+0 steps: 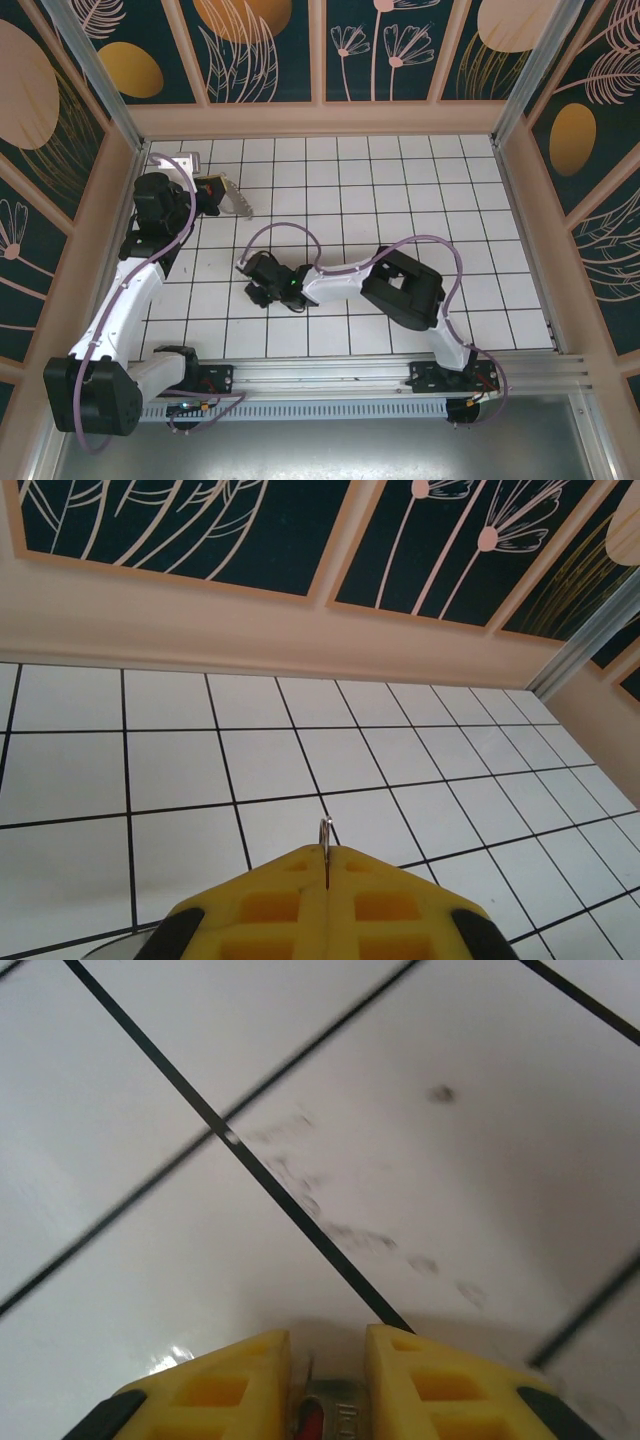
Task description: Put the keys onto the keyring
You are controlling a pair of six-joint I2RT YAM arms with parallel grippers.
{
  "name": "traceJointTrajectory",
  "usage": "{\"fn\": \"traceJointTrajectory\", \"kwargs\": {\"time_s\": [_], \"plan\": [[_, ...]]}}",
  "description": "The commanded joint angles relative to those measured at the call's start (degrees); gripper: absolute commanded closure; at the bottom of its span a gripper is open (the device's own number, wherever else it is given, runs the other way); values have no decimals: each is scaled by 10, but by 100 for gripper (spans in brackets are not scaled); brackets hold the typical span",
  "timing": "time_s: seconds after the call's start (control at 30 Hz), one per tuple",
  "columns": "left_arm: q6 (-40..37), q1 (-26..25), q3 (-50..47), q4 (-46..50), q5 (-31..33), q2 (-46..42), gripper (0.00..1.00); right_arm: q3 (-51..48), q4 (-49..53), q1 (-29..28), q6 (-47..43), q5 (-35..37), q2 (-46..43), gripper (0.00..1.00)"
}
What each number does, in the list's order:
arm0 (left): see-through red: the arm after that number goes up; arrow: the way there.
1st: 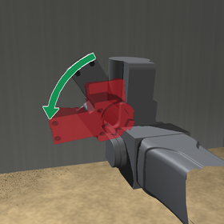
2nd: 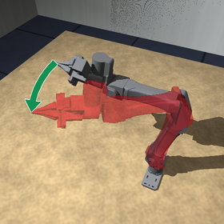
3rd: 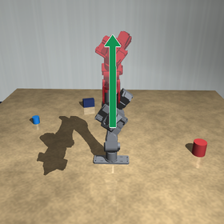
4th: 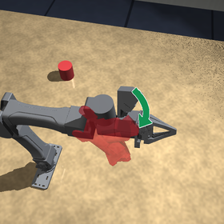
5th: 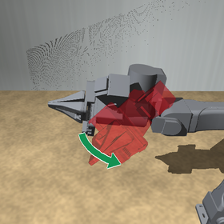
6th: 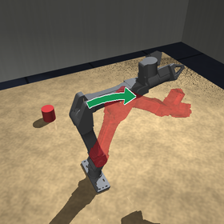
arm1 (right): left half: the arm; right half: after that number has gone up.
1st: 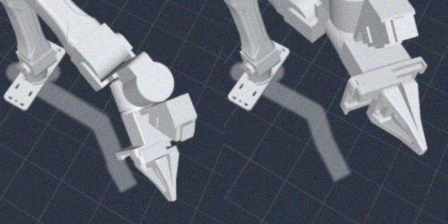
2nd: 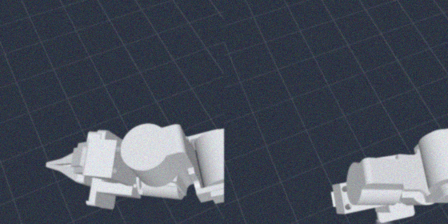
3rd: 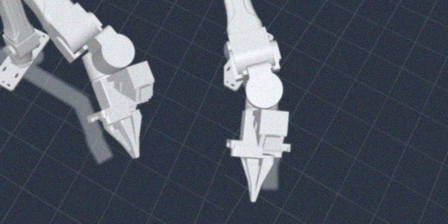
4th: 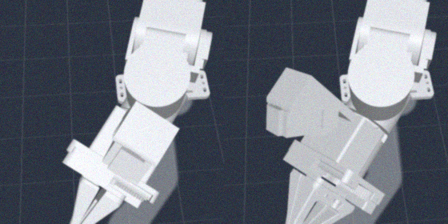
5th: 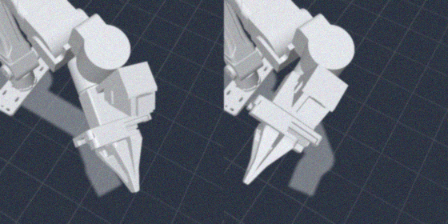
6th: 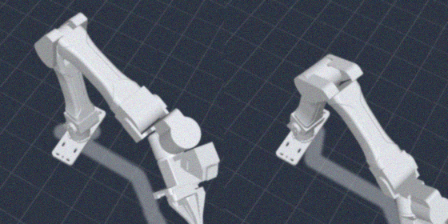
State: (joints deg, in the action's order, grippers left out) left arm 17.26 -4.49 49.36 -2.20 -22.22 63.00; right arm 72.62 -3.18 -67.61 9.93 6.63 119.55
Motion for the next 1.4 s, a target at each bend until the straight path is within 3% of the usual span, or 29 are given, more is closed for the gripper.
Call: {"fn": "traceJointTrajectory", "kwargs": {"time_s": [0.0, 0.3, 0.67, 1.0, 1.17, 1.37], "plan": [[12, 4, -11, -38, -25, -4, 100, -54, 62, 12, 31, 30, -31, 75], [16, 5, -19, -44, -83, 4, 100, -160, 68, 22, 60, 60, -111, 75], [24, -3, -50, -52, -102, 10, 100, -215, 55, 45, 76, 76, -178, 73], [-9, -19, -60, 3, -102, -3, 100, -235, 25, 55, 14, 90, -231, 55], [-18, -26, -84, 21, -103, -20, 100, -293, -42, 55, -29, 54, -303, 45], [-39, -39, -87, 48, -107, -34, 100, -316, -33, 59, -72, 31, -344, 36]]}}
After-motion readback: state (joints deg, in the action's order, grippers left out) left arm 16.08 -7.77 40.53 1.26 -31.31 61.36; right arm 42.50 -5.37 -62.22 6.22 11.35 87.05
